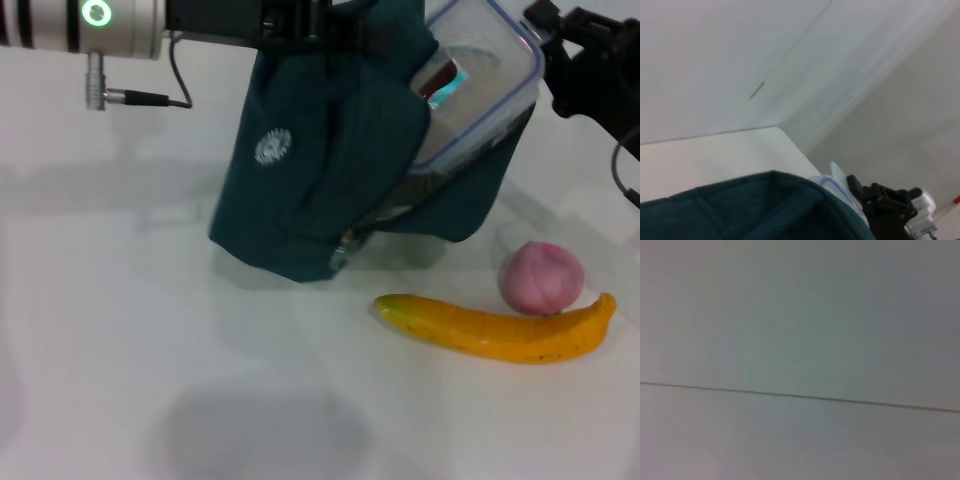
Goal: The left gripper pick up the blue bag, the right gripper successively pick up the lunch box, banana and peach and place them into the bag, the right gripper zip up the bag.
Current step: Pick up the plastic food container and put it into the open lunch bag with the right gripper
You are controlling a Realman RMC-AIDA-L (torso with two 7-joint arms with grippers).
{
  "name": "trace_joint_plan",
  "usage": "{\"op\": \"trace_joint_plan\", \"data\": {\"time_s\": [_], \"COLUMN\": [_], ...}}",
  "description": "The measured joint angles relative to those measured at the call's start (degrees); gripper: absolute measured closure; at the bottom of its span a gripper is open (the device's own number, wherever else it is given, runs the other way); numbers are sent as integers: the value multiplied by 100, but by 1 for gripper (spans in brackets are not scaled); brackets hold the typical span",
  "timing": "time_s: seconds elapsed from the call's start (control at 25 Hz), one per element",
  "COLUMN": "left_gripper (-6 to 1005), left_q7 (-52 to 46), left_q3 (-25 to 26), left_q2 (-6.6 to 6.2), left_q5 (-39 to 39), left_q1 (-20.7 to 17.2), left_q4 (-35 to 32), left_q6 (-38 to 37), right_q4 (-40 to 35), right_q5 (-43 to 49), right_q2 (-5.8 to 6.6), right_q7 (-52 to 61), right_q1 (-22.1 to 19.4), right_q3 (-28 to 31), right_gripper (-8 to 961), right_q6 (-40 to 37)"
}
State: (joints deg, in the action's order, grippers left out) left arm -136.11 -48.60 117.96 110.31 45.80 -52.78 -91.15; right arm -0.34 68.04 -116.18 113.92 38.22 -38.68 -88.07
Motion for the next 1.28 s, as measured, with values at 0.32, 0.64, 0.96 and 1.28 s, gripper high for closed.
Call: {"op": "trace_joint_plan", "data": {"time_s": [0.32, 0.64, 0.96, 1.28], "left_gripper": [934, 934, 934, 934], "left_q7": [9, 74, 131, 134], "left_q3": [-10, -9, -19, -18], "left_q2": [21, 45, 86, 86], "left_q5": [-38, -138, -141, -142], "left_q1": [191, 147, 149, 96], "left_q4": [336, 339, 339, 339], "left_q6": [-29, -35, -43, -45], "right_q4": [117, -117, -62, -132], "right_q5": [161, 644, 707, 755], "right_q2": [-1, 2, -1, -1], "right_q7": [-438, -903, -969, -976], "right_q1": [175, 167, 441, 476], "right_q3": [-72, -86, -240, -563], "right_gripper": [838, 835, 833, 831], "right_q6": [229, 594, 608, 788]}}
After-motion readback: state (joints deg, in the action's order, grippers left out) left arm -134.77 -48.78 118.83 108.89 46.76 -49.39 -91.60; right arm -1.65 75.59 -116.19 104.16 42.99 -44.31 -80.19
